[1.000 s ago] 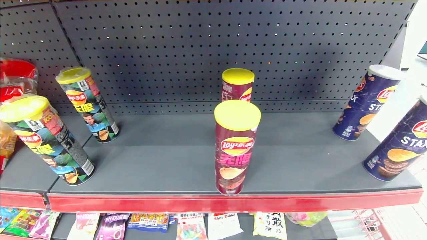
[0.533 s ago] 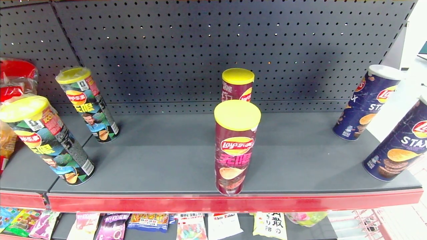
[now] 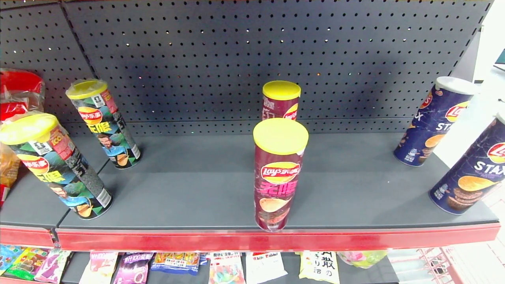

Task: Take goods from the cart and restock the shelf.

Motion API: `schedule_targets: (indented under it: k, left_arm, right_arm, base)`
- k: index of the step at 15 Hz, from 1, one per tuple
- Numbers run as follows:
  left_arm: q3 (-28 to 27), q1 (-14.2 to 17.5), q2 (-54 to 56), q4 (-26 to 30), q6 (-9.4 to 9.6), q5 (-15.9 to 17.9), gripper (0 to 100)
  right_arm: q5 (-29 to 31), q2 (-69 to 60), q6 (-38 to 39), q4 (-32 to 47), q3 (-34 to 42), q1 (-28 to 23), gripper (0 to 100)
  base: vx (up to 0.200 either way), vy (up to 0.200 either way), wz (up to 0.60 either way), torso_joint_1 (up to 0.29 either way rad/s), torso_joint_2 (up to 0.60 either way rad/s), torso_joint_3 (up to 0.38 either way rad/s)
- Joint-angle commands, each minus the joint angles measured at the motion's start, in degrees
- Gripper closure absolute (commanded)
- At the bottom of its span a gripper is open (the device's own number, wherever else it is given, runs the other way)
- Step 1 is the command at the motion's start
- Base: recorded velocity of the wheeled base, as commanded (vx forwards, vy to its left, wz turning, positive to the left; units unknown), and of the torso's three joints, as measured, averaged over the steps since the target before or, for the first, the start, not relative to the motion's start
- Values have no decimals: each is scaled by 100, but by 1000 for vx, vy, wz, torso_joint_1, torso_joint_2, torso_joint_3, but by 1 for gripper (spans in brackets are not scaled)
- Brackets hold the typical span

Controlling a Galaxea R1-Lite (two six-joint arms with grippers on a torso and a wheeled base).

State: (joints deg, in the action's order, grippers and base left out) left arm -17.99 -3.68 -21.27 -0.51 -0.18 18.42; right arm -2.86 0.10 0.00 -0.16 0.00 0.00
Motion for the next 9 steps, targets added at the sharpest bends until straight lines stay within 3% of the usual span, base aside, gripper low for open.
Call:
schedule_targets:
  k: [1, 2, 3, 5, 7, 9]
  left_arm:
    - [-82, -1047, -1336, -125, -34, 171, 0]
    - [-99, -1504, -1722, -432, -61, -278, 0]
    - [-117, -1768, -2294, -845, -70, -629, 0]
    - [-266, -1812, -3392, -1707, -61, -664, 0]
    - [-591, -1838, -4333, -1900, -34, -647, 0]
    - [-811, -1855, -5009, -2014, -34, -269, 0]
  right_arm:
    - [-4, -1, 0, -2, 0, 0, 0]
    - [-4, -1, 0, -2, 0, 0, 0]
    - [-4, -1, 0, -2, 0, 0, 0]
    - [-4, -1, 0, -2, 0, 0, 0]
    - [-4, -1, 0, -2, 0, 0, 0]
    - [-4, -1, 0, -2, 0, 0, 0]
  base:
    - [0, 0, 0, 0, 0, 0]
    - [0, 0, 0, 0, 0, 0]
    - [0, 0, 0, 0, 0, 0]
    - [0, 0, 0, 0, 0, 0]
    - [0, 0, 0, 0, 0, 0]
    - [0, 0, 0, 0, 0, 0]
